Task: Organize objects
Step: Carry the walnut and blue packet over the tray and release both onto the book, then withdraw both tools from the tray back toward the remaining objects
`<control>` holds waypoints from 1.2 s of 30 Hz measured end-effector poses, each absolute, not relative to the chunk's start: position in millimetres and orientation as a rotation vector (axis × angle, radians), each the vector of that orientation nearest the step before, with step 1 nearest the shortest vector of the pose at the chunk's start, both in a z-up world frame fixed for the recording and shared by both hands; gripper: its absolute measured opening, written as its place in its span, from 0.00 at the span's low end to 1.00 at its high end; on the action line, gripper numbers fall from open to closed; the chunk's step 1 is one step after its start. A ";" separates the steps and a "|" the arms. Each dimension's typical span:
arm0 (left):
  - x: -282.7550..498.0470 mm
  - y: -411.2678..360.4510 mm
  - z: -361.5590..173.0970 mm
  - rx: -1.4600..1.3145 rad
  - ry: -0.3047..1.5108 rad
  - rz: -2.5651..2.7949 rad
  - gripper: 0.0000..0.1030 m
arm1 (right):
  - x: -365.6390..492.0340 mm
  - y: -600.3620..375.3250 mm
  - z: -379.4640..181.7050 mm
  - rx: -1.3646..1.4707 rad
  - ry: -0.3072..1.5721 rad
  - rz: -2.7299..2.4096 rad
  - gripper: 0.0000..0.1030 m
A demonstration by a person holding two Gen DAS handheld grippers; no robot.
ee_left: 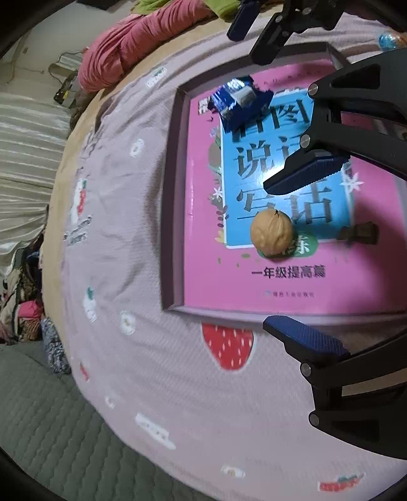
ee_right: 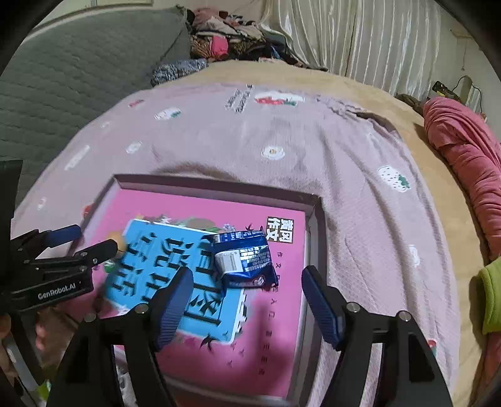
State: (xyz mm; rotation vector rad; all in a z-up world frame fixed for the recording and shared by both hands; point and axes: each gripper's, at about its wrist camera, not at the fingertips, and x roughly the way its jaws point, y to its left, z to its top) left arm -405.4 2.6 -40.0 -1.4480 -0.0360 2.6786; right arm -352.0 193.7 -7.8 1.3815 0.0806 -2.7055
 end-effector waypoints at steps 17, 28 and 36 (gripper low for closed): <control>-310.5 -8.5 52.1 -1.275 -0.007 2.782 0.80 | -252.5 186.3 84.9 1.181 0.143 -2.774 0.88; -240.8 -21.7 75.5 -1.212 -0.049 2.811 0.82 | -177.6 171.0 98.8 1.105 0.137 -2.769 0.92; -198.5 -29.9 73.5 -1.218 -0.021 2.809 0.82 | -136.9 167.1 96.1 1.090 0.126 -2.778 0.95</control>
